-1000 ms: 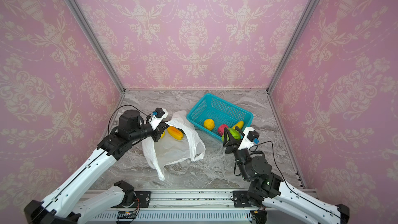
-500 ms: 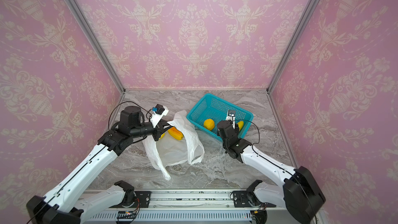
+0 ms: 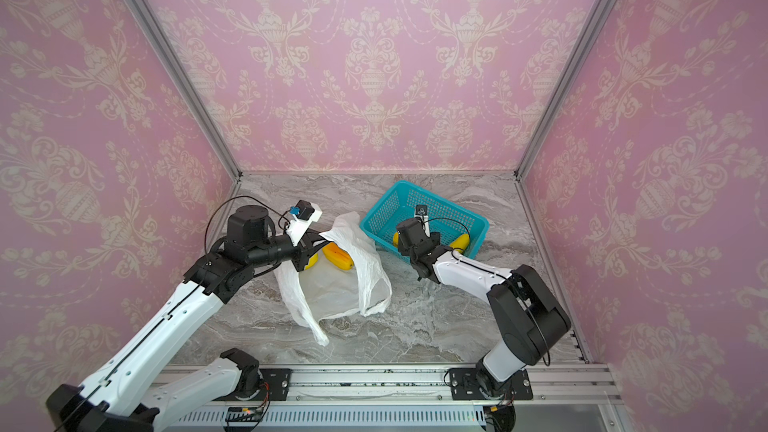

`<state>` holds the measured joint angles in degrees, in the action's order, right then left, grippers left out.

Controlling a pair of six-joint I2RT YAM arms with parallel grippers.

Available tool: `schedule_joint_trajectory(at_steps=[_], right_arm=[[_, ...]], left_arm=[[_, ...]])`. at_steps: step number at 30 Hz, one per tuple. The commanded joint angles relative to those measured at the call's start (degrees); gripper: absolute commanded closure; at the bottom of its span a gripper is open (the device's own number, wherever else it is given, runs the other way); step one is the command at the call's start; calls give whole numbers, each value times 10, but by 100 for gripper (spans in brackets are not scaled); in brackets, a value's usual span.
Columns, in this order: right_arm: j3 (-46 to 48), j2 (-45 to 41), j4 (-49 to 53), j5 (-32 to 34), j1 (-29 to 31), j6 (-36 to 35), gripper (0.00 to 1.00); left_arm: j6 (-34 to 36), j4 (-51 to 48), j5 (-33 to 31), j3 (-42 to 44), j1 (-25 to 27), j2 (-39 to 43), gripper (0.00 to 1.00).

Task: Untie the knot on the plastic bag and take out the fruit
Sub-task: 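Lower the green fruit into the basket and open the right gripper, then move the right gripper back into the bag toward the remaining fruit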

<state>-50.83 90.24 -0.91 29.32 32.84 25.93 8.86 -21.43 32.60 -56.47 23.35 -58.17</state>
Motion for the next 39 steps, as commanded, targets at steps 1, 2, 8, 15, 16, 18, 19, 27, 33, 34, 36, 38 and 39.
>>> schedule_joint_trajectory(at_steps=[1, 2, 8, 15, 16, 18, 19, 27, 33, 34, 36, 38, 39], right_arm=[[20, -42, 0, -1, -4, 9, 5], [31, -56, -9, -7, -4, 8, 3], [117, -188, -62, -51, -3, -4, 0], [219, -410, -112, -127, 43, -40, 2], [229, -442, -119, -136, 65, -53, 4], [242, -495, -127, -142, 114, -82, 9], [246, -520, -129, -144, 142, -96, 12], [221, -505, -169, -135, 314, -183, 31], [138, -321, -191, -109, 375, -235, 40], [125, -293, -193, -115, 377, -240, 41], [106, -236, -207, -127, 377, -255, 45], [96, -198, -219, -127, 378, -267, 47], [95, -182, -230, -127, 378, -274, 49]], left_arm=[[-6, 12, -5, 10, -5, -2, 100], [-6, 12, -5, 10, -5, -5, 100], [-4, 12, -8, 10, -5, -9, 100], [1, 20, -5, 17, -5, -5, 100], [1, 20, -6, 17, -5, -5, 100], [1, 19, -10, 16, -5, -6, 100], [1, 18, -11, 17, -5, -7, 100], [0, 19, -10, 17, -5, -4, 100], [-1, 19, -10, 18, -5, -1, 100], [-1, 20, -11, 18, -5, -1, 100], [0, 20, -11, 18, -5, 1, 100], [-1, 21, -10, 18, -4, 2, 100], [-1, 21, -10, 18, -4, 2, 100]])
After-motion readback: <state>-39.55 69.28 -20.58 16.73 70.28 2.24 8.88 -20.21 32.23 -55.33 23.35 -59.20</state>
